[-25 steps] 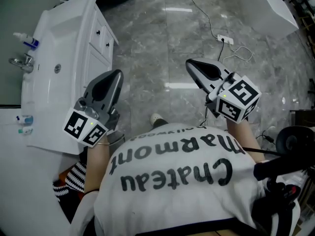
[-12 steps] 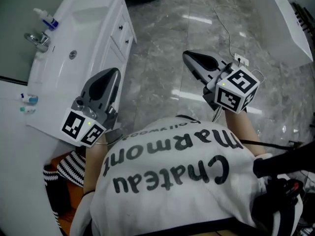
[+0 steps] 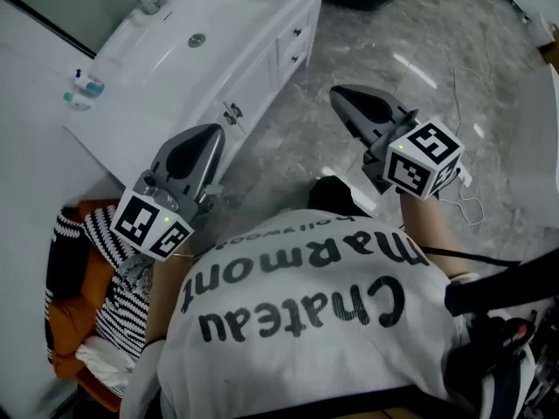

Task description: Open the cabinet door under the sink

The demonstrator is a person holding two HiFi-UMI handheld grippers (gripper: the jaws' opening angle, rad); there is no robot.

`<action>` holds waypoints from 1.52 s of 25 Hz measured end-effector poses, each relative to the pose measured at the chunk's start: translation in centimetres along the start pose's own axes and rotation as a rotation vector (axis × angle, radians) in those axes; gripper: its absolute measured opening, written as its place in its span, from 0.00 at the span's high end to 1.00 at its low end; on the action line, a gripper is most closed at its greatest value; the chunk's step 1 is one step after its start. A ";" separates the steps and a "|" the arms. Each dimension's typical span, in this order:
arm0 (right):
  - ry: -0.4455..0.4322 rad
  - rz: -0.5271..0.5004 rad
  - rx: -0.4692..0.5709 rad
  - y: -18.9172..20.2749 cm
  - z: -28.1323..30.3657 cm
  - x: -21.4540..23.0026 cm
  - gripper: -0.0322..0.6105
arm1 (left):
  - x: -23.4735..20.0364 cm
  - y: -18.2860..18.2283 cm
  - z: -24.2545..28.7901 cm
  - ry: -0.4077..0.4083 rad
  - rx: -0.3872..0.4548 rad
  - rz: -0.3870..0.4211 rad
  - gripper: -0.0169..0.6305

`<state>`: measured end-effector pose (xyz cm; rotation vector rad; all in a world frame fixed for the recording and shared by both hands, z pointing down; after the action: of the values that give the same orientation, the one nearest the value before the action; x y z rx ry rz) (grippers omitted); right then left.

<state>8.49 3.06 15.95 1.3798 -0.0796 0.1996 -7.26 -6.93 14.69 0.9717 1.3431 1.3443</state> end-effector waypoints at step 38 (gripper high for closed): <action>-0.932 -0.076 -0.463 13.4 16.7 3.0 0.94 | -0.7 12.8 5.8 -0.832 0.074 -0.249 0.98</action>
<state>9.95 -10.62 32.57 0.9110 -0.7965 -0.5140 -2.68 -5.39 27.92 1.1856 0.8267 0.5796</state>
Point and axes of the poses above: the fingertips, and each gripper's own axes: z forward along the fingers, x to its right, y out of its underside, the point moved 1 cm from there along -z, backward along the fingers, and after that the axes turned 6 degrees about y, right-handed, at the moved point
